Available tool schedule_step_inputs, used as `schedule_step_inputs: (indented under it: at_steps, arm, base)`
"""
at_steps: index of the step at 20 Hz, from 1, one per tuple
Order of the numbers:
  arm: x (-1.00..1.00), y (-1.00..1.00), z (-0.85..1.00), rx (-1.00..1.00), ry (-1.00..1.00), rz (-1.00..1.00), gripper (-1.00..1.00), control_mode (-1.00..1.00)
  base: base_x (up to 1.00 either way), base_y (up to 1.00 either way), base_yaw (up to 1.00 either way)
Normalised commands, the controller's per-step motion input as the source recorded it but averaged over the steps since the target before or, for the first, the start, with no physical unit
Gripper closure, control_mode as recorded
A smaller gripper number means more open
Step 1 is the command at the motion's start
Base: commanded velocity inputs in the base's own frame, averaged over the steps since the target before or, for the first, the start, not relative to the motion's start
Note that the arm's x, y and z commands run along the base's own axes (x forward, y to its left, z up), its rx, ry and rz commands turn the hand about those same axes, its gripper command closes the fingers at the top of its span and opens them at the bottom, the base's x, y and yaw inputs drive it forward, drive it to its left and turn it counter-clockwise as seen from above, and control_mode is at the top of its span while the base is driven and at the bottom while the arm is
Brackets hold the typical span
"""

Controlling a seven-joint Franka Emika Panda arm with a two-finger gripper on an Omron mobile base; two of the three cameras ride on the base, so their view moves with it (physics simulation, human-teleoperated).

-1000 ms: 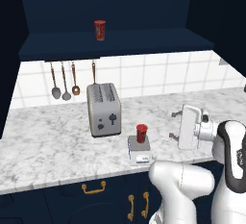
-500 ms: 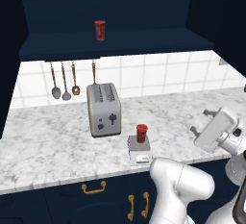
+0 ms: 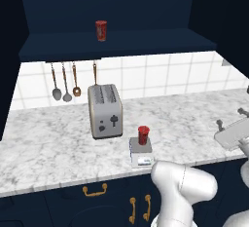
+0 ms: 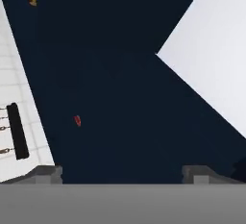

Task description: Pick the yogurt and place it on the digital scale for weighing, and close the cabinet.

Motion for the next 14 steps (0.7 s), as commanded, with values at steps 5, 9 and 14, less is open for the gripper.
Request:
schedule_step_inputs:
  at_steps: [5, 9, 14]
  arm:
    - [0.00, -0.97, 0.03, 0.18, -0.02, 0.00, -1.00, -1.00]
    - [0.05, -0.99, -0.03, 0.18, 0.00, 0.00, -1.00, -1.00]
    - [0.10, -1.00, 0.28, 0.12, 0.04, 0.00, -1.00, -1.00]
  base:
    - [0.00, 0.00, 0.00]
    - [0.00, 0.00, 0.00]
    - [0.00, 0.00, 0.00]
